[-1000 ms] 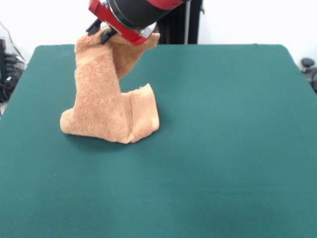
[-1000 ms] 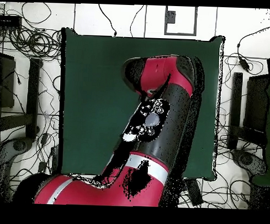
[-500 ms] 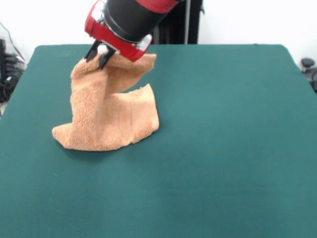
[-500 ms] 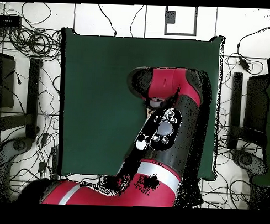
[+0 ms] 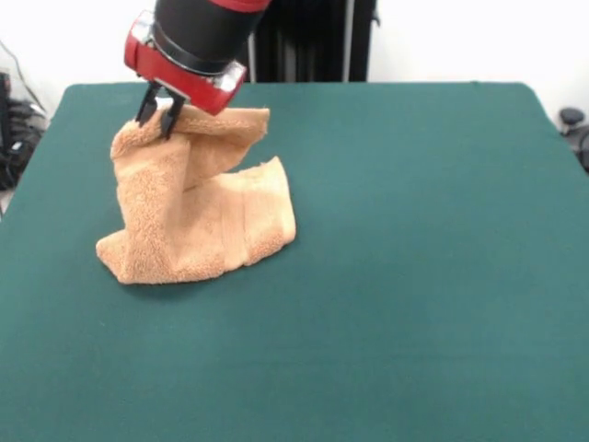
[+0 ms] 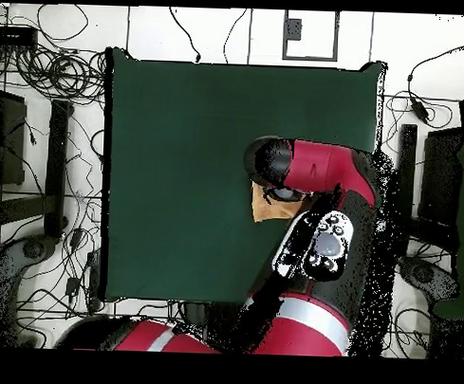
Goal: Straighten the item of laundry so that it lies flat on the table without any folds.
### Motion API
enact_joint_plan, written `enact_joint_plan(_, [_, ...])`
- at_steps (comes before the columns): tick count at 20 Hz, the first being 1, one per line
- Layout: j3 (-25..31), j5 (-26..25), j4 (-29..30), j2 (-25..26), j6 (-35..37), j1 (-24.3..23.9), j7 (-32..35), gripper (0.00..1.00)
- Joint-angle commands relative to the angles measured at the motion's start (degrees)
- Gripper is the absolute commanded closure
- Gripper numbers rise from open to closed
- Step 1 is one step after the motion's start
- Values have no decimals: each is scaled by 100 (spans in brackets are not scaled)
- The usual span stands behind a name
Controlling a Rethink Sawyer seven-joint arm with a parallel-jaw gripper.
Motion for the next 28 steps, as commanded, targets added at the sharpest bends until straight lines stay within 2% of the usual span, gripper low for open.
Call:
enact_joint_plan(1, [1119, 251, 1034, 172, -280, -282, 150, 100])
enact_joint_plan(4, [1200, 211, 1051, 188, -169, -405, 76, 100])
enact_joint_plan(10, [1208, 423, 1126, 214, 1260, -543, 204, 100])
enact_joint_plan(16, [1253, 516, 1097, 284, 1930, -615, 258, 100])
enact_joint_plan(19, [1260, 499, 1037, 312, 2115, -623, 264, 100])
enact_joint_plan(28, [1269, 406, 1080, 307, 2082, -617, 305, 100])
